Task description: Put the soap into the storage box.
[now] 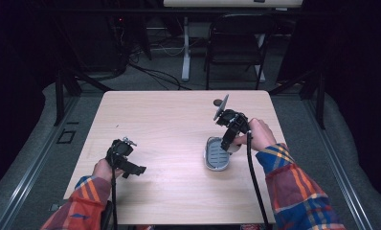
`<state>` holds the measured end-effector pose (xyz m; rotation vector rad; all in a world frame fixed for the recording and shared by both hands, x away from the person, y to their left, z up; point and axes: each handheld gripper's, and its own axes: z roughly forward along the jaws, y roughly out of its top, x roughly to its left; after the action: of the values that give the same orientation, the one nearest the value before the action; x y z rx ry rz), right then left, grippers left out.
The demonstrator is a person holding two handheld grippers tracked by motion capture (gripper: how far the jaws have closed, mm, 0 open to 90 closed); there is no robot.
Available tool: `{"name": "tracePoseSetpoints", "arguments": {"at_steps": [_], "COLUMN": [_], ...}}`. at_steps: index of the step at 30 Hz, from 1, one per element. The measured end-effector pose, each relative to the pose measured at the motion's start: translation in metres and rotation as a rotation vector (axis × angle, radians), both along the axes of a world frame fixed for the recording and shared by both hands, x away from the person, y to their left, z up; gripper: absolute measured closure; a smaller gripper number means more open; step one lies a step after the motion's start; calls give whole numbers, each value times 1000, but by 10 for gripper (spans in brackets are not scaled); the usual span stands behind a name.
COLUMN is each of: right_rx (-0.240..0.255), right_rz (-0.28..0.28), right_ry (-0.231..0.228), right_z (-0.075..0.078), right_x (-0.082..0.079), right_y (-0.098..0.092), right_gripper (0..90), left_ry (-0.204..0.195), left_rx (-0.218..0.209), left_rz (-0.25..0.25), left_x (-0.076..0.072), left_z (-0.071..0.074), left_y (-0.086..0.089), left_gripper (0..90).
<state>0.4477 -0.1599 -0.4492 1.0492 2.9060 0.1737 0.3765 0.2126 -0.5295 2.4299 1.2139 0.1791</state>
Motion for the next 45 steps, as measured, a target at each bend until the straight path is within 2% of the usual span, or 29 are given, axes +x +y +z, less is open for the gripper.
{"name": "tracePoseSetpoints", "arguments": {"at_steps": [4, 15, 19, 20, 22, 25, 39, 40, 41, 45], "right_rx": [-11, 11, 23, 3, 22, 10, -11, 8, -4, 5], "right_rz": [18, 22, 37, 41, 43, 51, 86, 82, 85, 84], "right_ry": [9, 29, 31, 45, 42, 52, 49, 39, 45, 38], "right_z": [-2, -12, -21, -26, -30, -37, -53, -54, -54, -56], "right_x": [1, 6, 7, 7, 8, 8, 7, 6, 6, 6], "right_y": [6, 19, 26, 30, 31, 33, 28, 27, 26, 22], "right_gripper": [244, 243, 243, 244, 243, 243, 242, 242, 242, 241], "left_ry": [-1, 2, 3, 0, 3, 4, 10, 11, 12, 13], "left_rx": [2, 4, 3, 3, 1, 2, 1, 3, 2, 3], "left_rz": [-4, -5, -3, -5, -6, -8, -10, -11, -10, -10], "left_x": [0, 0, -1, -1, -1, -1, -1, -1, -1, -1], "left_z": [0, 0, 0, 0, 0, -1, -1, -1, -1, -1], "left_y": [0, 0, 0, 0, 1, 1, 1, 1, 1, 1], "left_gripper": [0, 0, 0, 0, 0, 0, 0, 0, 0, 0]}}
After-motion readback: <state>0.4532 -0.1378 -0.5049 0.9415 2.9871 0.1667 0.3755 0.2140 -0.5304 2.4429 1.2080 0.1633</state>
